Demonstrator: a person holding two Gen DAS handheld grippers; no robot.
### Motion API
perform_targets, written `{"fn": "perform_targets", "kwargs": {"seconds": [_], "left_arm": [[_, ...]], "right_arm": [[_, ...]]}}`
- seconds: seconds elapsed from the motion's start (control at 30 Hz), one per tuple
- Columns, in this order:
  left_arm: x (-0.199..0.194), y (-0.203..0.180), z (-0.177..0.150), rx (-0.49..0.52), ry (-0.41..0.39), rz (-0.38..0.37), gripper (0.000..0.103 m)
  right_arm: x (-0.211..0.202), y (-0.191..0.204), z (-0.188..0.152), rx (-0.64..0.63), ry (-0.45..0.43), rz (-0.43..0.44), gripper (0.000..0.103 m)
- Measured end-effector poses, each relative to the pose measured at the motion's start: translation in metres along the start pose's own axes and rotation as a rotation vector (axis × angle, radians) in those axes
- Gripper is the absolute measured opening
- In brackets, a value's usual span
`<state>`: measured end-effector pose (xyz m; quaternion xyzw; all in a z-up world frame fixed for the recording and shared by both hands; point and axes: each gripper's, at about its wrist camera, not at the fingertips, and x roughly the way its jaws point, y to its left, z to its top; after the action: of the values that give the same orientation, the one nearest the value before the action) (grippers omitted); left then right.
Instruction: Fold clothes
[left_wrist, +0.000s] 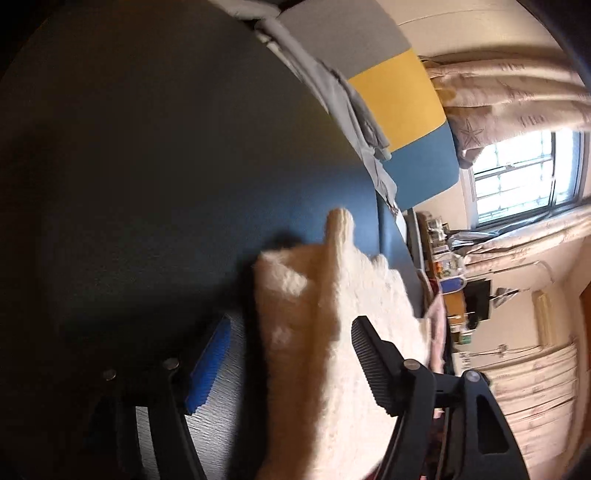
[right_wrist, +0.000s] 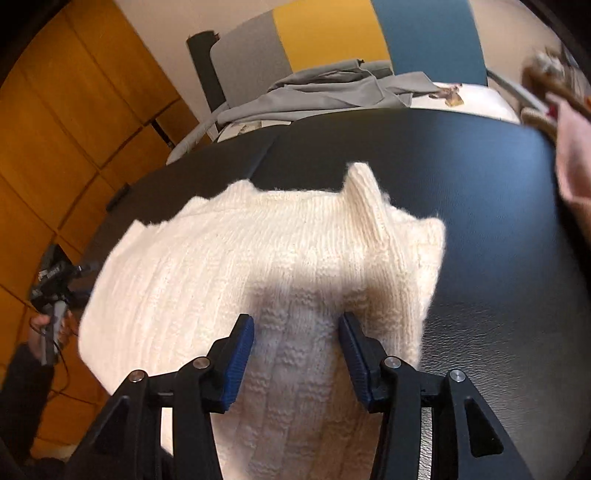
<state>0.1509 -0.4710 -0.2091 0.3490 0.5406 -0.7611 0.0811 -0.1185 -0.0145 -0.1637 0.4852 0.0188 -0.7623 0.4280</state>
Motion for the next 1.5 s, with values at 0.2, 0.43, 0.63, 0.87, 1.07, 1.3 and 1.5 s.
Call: {"fn": "perform_targets", "kwargs": {"seconds": [0.2, 0.43, 0.63, 0.87, 1.07, 1.3, 1.5], "left_arm": [[0.014, -0.013, -0.004, -0.001, 0.024, 0.022, 0.062], [0.011, -0.004, 0.000, -0.072, 0.018, -0.010, 0.015], [-0.019, -0.017, 0.022, -0.001, -0.030, 0.024, 0.015], [-0.041, -0.031, 0.034, 0.032, -0.009, -0.012, 0.015], [-0.048, -0.066, 0.012, 0.006, 0.019, -0.230, 0.015], [-0.032, -0.125, -0.015, -0.055, 0.006, -0.416, 0.015], [0.008, -0.184, -0.040, -0.081, 0.023, -0.443, 0.015]], "right_arm": [[0.003, -0.006, -0.005, 0.017, -0.037, 0.057, 0.055], [-0.009, 0.008, 0.003, -0.109, 0.035, 0.041, 0.036], [-0.008, 0.035, 0.013, -0.323, 0.161, 0.019, 0.023], [0.023, 0.052, 0.012, -0.533, 0.300, -0.086, 0.023], [0.029, 0.042, 0.012, -0.475, 0.282, -0.063, 0.023], [0.025, 0.027, 0.010, -0.396, 0.217, -0.023, 0.023], [0.023, 0.020, 0.007, -0.352, 0.158, 0.013, 0.023]]}}
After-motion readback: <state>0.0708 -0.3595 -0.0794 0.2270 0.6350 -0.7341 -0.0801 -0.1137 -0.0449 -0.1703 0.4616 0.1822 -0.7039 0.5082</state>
